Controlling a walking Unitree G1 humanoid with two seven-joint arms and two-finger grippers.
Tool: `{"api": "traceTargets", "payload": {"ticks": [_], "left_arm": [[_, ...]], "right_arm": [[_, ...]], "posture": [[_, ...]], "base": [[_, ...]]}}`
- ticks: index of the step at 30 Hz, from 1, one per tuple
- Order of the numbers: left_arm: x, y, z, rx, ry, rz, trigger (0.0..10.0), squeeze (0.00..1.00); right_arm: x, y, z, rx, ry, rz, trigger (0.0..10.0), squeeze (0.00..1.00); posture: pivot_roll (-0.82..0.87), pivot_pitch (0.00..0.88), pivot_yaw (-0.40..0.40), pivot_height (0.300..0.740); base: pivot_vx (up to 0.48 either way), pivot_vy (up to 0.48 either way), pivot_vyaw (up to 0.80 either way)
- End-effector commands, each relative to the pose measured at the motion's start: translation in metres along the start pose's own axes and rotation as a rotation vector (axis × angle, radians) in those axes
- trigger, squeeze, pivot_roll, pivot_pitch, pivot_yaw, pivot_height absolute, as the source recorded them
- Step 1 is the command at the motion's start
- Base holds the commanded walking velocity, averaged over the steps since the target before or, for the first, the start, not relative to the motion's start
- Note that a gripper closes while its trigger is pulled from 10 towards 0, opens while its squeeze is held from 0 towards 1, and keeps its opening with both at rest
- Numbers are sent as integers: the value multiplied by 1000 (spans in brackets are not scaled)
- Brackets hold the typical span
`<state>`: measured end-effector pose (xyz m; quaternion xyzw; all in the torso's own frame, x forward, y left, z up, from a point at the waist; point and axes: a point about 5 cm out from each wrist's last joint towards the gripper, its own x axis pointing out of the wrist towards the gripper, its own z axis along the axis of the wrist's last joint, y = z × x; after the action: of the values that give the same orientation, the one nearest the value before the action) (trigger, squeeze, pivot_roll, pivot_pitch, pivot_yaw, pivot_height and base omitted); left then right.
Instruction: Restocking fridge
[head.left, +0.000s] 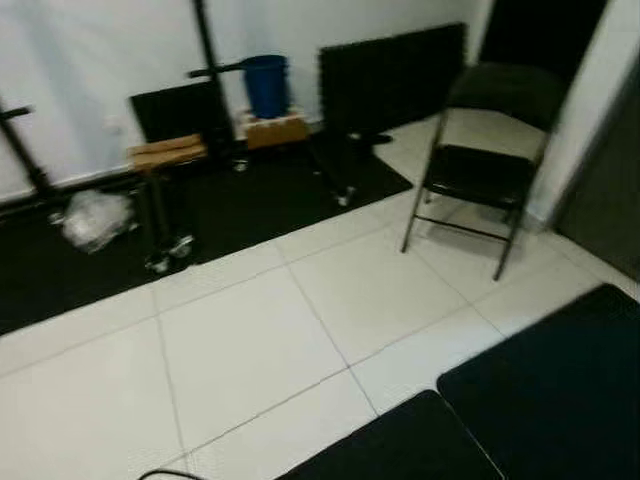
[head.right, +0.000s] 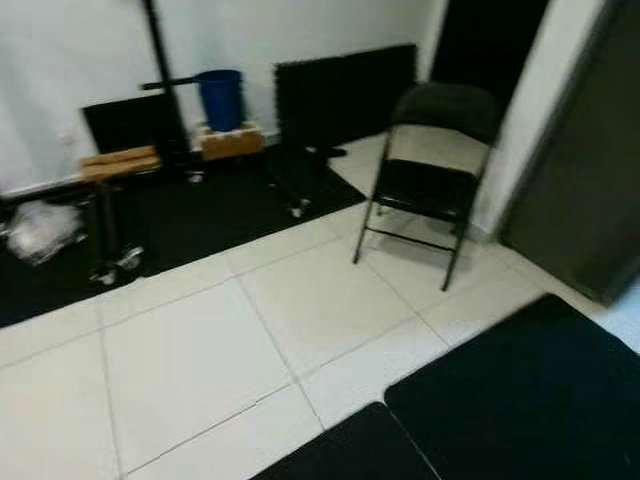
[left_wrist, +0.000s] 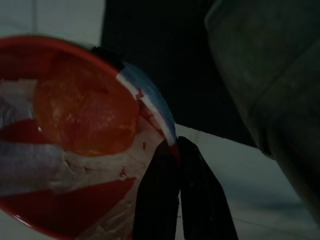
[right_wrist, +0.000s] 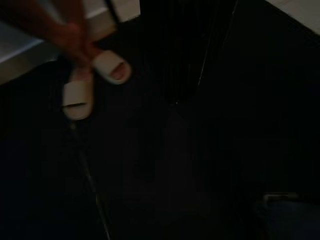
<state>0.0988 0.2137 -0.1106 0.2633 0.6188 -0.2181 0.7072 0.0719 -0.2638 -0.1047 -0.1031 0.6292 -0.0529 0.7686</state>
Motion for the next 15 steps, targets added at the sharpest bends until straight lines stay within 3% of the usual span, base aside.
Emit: {"api": "traceTargets", "payload": {"ticks": [1,7,10,15], "left_arm": [[1,-4,3,13,-19,-7,10000,0],[1,-4,4,12,-21,-7,10000,0],[1,-5,4,4,-22,-10,10000,0],[1,-5,5,1,-27,-13,10000,0]], "right_arm": [[1,11,5,-3,-8,9,10000,0],[2,18,12,-4,-14,15,10000,0],[0,-3,10,-2,-12,-7,10000,0],[-1,-14,7,-2,-7,-22,10000,0]], "posture": [[-1,0,25,740],[-2,0,25,740],[-6,0,25,740],[-6,0,24,740]], "base": [[0,0,-788],[0,0,-788],[0,0,-788],[0,0,-788]]}}
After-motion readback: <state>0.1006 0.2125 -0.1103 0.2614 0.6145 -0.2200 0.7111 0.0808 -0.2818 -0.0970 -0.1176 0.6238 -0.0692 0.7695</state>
